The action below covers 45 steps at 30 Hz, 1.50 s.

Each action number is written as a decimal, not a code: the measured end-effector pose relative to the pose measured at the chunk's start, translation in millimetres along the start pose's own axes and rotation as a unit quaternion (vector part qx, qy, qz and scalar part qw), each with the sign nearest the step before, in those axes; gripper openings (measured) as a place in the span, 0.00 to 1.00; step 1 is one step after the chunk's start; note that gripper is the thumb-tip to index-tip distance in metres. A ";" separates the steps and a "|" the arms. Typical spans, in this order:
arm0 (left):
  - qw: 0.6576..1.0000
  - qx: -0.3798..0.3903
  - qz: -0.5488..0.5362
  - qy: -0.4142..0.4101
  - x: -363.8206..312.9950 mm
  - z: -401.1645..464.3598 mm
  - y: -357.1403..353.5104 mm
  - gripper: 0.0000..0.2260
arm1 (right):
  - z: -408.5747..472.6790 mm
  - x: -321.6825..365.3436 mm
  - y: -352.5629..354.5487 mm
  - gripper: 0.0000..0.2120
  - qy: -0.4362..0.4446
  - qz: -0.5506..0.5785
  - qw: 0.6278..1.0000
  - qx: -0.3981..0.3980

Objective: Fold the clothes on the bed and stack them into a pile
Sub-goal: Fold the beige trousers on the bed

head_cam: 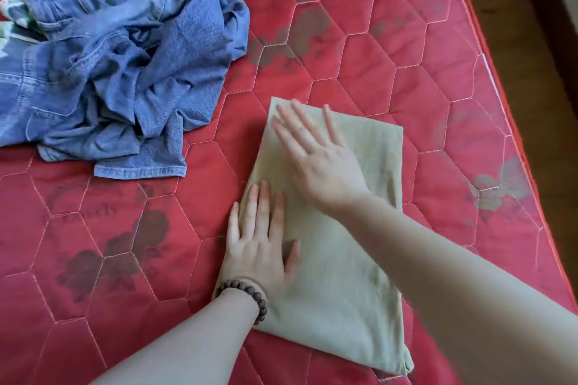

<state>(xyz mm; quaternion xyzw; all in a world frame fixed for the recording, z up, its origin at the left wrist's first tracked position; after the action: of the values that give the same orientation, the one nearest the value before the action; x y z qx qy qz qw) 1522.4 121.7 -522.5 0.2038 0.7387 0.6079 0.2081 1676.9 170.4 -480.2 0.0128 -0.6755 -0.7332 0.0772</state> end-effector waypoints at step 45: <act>0.999 -0.032 -0.006 0.015 -0.3 -3.2 2.5 0.36 | -224.1 51.0 -24.7 0.28 -0.126 0.074 0.987 0.071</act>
<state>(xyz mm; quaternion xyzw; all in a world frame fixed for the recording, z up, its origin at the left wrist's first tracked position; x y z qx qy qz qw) 1521.0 119.4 -519.4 0.1831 0.7230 0.6332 0.2069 1651.8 -55.9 -519.8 -0.1245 -0.7292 -0.6714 0.0442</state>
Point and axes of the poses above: each hand's wrist, its own z-axis towards the middle knuckle, its own y-axis out of the back of the hand, x = y × z, the point moved 5 cm from there along z, towards the middle knuckle, and after that the axes turned 7 degrees about y, right-handed, at the moved point
